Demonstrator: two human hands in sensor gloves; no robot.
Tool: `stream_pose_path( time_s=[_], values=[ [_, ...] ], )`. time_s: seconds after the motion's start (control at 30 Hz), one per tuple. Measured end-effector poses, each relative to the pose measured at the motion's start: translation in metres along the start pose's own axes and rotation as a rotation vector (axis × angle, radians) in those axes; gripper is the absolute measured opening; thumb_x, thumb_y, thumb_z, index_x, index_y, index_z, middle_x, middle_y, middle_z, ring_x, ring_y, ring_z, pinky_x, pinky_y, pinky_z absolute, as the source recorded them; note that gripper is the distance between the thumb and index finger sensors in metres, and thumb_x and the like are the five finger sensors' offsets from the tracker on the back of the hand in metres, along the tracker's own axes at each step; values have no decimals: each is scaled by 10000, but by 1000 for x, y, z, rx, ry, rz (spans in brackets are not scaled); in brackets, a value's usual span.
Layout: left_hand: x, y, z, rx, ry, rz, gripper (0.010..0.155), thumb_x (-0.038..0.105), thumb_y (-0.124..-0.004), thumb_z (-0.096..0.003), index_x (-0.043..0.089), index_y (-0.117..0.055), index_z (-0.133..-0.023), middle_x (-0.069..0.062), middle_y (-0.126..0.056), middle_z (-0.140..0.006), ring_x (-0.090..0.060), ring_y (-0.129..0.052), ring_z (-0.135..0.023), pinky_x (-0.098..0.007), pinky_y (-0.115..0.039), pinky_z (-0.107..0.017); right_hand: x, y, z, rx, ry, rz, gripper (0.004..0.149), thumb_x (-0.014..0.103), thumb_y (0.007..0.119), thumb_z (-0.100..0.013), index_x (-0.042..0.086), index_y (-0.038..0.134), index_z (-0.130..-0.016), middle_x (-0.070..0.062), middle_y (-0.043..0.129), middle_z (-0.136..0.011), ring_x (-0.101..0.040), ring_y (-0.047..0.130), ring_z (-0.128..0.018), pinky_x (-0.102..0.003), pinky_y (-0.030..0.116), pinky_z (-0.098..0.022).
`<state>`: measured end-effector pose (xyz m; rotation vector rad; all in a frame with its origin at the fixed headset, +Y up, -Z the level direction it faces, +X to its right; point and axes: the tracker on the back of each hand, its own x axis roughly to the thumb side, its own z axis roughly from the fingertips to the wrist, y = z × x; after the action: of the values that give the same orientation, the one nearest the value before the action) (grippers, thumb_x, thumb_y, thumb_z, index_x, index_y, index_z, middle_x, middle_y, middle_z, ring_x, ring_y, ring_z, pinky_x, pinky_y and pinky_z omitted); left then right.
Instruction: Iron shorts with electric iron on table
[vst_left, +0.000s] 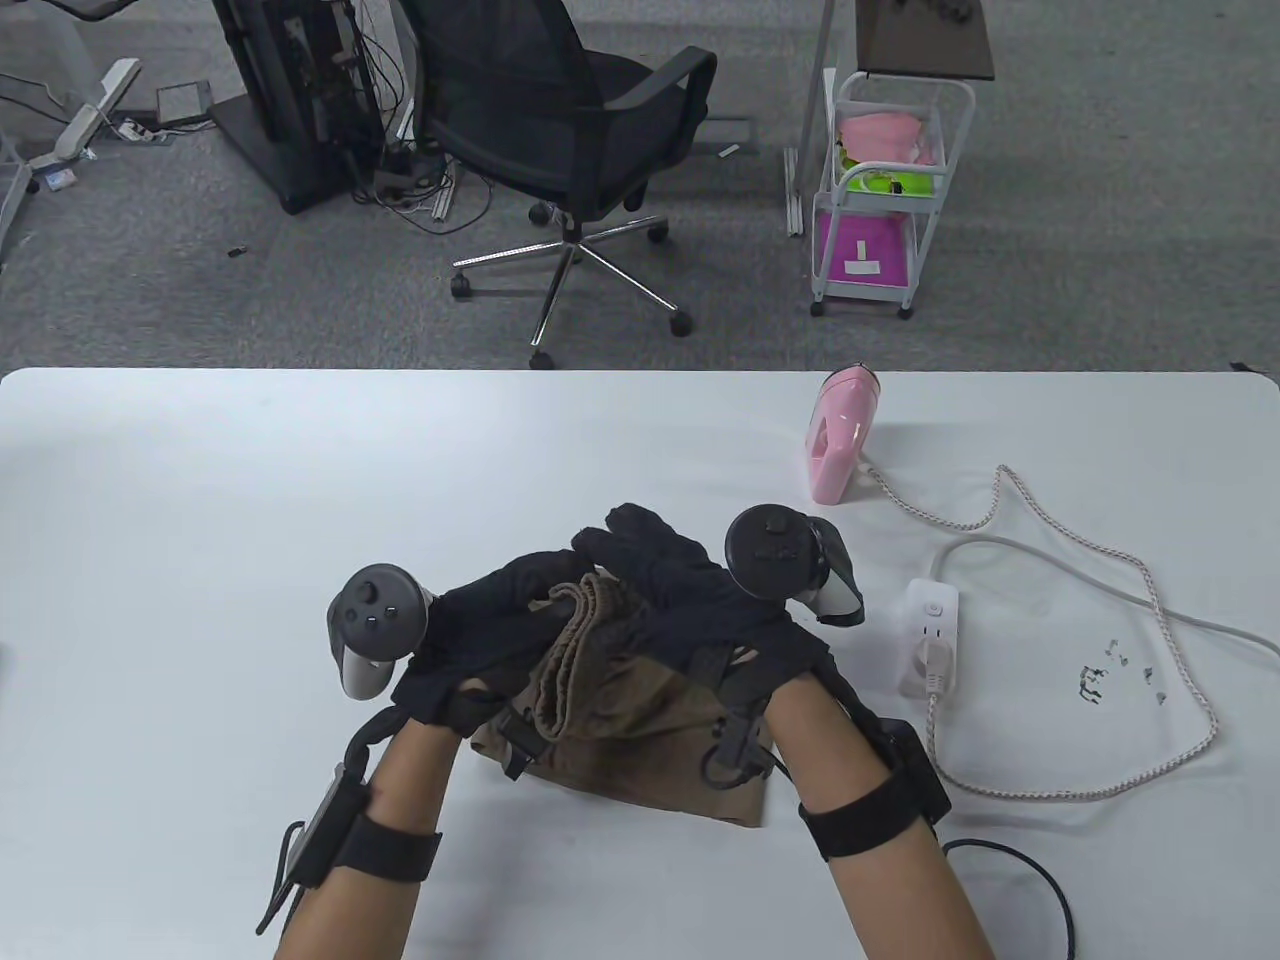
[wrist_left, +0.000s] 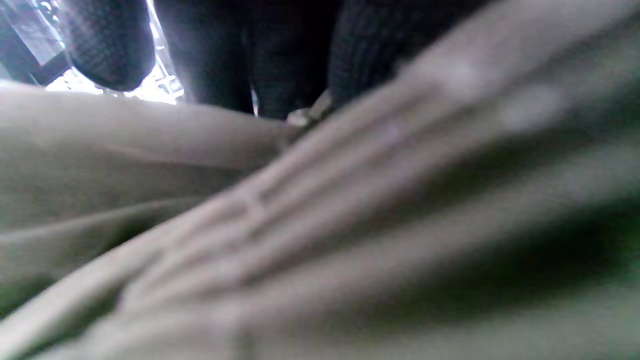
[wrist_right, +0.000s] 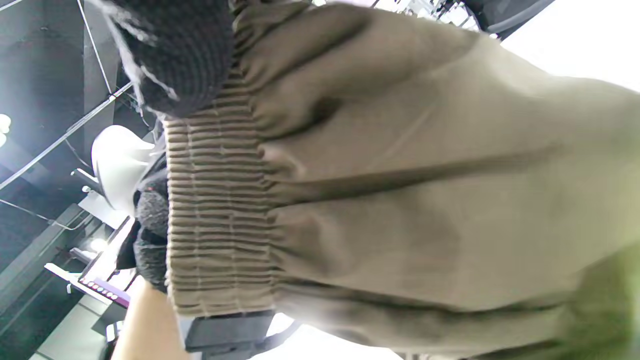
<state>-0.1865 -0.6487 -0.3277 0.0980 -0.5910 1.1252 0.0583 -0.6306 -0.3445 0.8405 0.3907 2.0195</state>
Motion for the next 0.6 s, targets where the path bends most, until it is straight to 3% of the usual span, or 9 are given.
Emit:
stream_pose_path(
  time_s=[0.07,0.17,0.27,0.33,0.37,0.43,0.53,0.6],
  values=[
    [-1,-2,-1,5,21,-1,409,399,-890,-484,267,-815,-863,49,-1016,-803,-328,-947,-871,-640,-699,-667,-2,-4,2,-92,-34,45,730,487,866,-493,265,545,-1111,-159,331,-1198,-503,389,-1076,-777,363,-697],
    [-1,-8,-2,10,46,23,453,394,-881,-499,243,-775,-913,34,-987,-831,-332,-929,-873,-646,-682,-673,-4,-8,6,-112,-26,36,575,488,897,-479,311,639,-961,-137,387,-1190,-508,431,-1076,-775,397,-697],
    [1,-11,-3,-14,44,45,459,389,-849,-521,261,-718,-942,29,-918,-888,-330,-912,-869,-658,-662,-680,-1,-17,12,-138,-20,68,544,538,918,-483,301,663,-901,-101,536,-1149,-452,667,-1025,-723,546,-692],
    [4,-7,-3,-11,50,27,483,378,-827,-523,264,-654,-959,13,-830,-983,-335,-895,-889,-649,-669,-681,1,-27,18,-186,6,67,494,506,929,-499,312,661,-866,-79,683,-1049,-386,835,-926,-665,653,-667],
    [6,-1,-3,5,46,17,487,372,-825,-523,262,-639,-960,-6,-797,-1027,-340,-904,-893,-639,-682,-676,2,-35,22,-234,23,65,458,476,933,-509,316,670,-848,-44,755,-978,-343,905,-862,-640,688,-652],
    [10,10,-1,82,35,16,486,353,-842,-517,259,-649,-954,-21,-851,-976,-305,-960,-836,-614,-714,-660,6,-49,30,-332,46,108,462,474,936,-506,318,669,-849,21,830,-853,-256,1000,-729,-597,749,-616],
    [22,33,-1,173,59,-87,573,290,-813,-546,259,-572,-1064,-5,-859,-959,-271,-989,-772,-612,-713,-658,19,-74,47,-554,36,185,468,483,933,-497,328,675,-857,40,841,-815,-219,1023,-667,-573,769,-598],
    [34,48,0,265,61,-207,523,299,-817,-546,240,-649,-1037,13,-892,-938,-250,-1012,-763,-611,-722,-659,28,-89,57,-608,25,200,480,496,912,-509,328,665,-885,41,833,-825,-217,1020,-679,-563,769,-603]
  ],
)
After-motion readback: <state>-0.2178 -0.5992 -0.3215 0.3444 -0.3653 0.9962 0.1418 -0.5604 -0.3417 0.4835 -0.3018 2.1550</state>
